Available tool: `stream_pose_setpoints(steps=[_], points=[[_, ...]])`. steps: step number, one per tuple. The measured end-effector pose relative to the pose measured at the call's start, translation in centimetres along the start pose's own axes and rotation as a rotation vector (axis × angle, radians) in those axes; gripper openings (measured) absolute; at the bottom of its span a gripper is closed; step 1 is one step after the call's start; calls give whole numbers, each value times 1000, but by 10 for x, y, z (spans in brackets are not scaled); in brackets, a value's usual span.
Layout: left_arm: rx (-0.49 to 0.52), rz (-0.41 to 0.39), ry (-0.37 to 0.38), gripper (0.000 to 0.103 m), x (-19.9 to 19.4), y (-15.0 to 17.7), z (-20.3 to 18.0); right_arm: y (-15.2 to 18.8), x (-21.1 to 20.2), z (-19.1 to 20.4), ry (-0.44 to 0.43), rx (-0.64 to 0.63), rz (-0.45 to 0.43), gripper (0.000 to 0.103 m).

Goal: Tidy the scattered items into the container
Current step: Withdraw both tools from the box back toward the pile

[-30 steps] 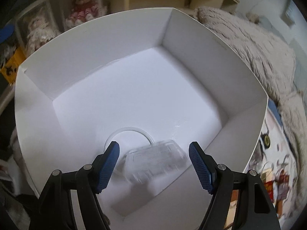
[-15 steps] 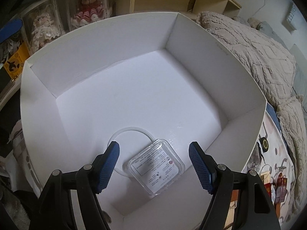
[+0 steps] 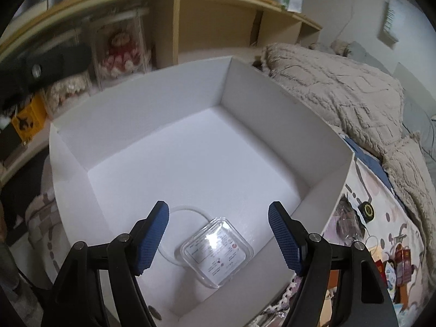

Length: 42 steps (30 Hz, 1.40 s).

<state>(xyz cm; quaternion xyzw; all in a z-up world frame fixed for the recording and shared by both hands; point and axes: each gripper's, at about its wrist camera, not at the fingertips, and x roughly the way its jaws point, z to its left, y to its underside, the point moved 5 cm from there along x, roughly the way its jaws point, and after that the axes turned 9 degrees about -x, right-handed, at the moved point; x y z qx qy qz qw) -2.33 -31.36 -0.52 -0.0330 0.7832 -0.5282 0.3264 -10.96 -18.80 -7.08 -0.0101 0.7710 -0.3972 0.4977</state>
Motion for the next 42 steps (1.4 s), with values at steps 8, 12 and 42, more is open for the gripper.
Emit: stream_pose_setpoints(steps=[8, 12, 42], points=[[40, 6, -6, 102, 2, 5, -8, 4, -14, -18, 36, 97, -57, 96], [58, 11, -5, 103, 2, 7, -14, 8, -21, -26, 54, 110, -90, 101], [139, 5, 91, 103, -12, 30, -74, 63, -77, -93, 205, 229, -132, 103]])
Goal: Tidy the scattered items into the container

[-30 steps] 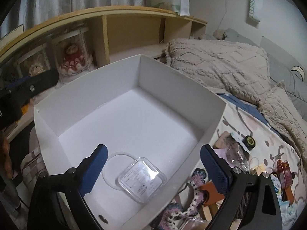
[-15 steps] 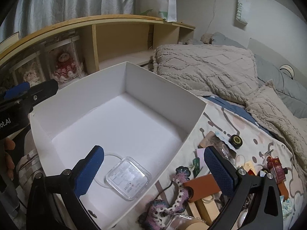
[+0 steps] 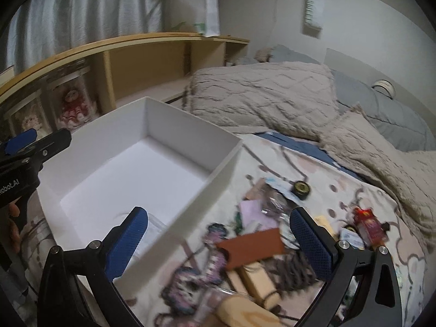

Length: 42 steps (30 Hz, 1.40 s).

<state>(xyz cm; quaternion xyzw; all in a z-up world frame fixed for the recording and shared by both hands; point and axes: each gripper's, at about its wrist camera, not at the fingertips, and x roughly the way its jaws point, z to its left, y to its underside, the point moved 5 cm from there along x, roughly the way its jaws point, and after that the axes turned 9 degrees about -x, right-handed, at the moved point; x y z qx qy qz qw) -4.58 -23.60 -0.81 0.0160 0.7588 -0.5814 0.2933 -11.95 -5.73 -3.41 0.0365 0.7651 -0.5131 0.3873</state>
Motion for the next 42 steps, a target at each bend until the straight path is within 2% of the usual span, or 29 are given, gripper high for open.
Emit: stream_pose_setpoints(steps=[11, 24, 30, 42], points=[[109, 9, 105, 103, -9, 21, -61, 52, -34, -75, 119, 76, 39, 103], [176, 7, 225, 103, -29, 44, -118, 124, -99, -154, 275, 154, 40, 103], [188, 23, 276, 103, -38, 63, -136, 155, -121, -177, 333, 174, 41, 103], [221, 72, 352, 103, -53, 110, -162, 207, -139, -192, 344, 236, 14, 103]])
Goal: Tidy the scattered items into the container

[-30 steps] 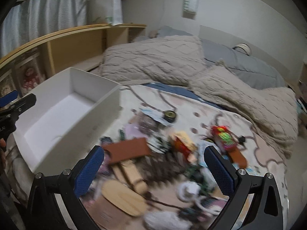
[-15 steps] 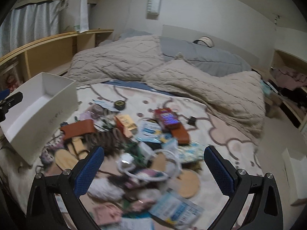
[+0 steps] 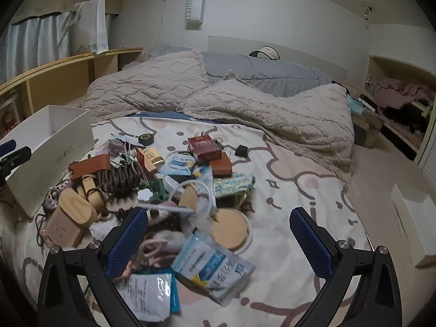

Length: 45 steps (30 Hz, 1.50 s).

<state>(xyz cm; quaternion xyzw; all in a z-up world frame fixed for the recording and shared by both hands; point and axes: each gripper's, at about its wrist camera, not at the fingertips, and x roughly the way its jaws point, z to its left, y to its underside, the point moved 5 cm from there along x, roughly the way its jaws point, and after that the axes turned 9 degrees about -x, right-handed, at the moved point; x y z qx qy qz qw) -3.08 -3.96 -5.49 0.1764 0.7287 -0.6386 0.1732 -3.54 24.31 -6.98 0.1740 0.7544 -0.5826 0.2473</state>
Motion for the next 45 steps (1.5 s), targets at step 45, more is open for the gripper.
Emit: stream_pose_setpoints(steps=[45], points=[[110, 300, 112, 103, 23, 98, -41, 72, 37, 21, -71, 9, 225, 103]])
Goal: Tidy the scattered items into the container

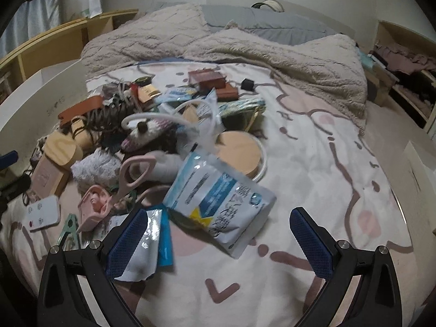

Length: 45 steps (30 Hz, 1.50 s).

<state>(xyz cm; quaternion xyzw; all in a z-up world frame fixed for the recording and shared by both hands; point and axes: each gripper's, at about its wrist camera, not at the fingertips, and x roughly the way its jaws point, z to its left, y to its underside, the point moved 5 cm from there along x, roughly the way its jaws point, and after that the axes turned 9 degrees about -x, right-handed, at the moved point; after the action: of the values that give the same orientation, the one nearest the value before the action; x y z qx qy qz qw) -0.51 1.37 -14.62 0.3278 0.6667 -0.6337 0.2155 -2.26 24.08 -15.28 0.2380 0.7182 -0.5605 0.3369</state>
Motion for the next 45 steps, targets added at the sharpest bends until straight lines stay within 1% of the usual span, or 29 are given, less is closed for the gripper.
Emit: stream_pose_setpoints(steps=[4, 6, 12, 17, 21, 23, 25, 26, 29, 33, 35, 36, 42, 44, 45], points=[[-5, 97, 66, 103, 10, 13, -6, 2, 2, 12, -21, -45, 16, 103], [-15, 132, 91, 103, 12, 18, -8, 3, 2, 17, -33, -65, 23, 103], [-51, 194, 126, 103, 17, 26, -7, 3, 1, 30, -67, -111, 26, 103], [-67, 213, 145, 103, 17, 27, -6, 5, 0, 47, -81, -169, 29, 103], [-65, 249, 170, 103, 18, 31, -8, 7, 1, 59, -76, -222, 29, 103], [-93, 289, 217, 103, 19, 35, -10, 9, 1, 63, -69, -242, 27, 103], [-132, 346, 281, 103, 20, 40, -13, 9, 1, 66, -48, -259, 16, 103], [-144, 366, 301, 103, 20, 42, -14, 9, 1, 67, -35, -271, 9, 103], [-136, 388, 321, 103, 17, 46, -18, 11, 2, 72, -12, -309, 3, 103], [-118, 411, 366, 103, 9, 48, -25, 12, -1, 82, 4, -373, -14, 103], [-99, 402, 355, 103, 7, 48, -26, 12, -3, 89, 5, -404, -27, 103], [-83, 392, 335, 103, 7, 47, -25, 13, -4, 93, -2, -423, -33, 103], [30, 355, 183, 103, 11, 51, -19, 20, -7, 119, -42, -511, -41, 103], [77, 336, 106, 103, 13, 53, -16, 22, -7, 126, -50, -526, -39, 103], [99, 330, 80, 103, 14, 55, -15, 23, -6, 128, -46, -533, -37, 103]])
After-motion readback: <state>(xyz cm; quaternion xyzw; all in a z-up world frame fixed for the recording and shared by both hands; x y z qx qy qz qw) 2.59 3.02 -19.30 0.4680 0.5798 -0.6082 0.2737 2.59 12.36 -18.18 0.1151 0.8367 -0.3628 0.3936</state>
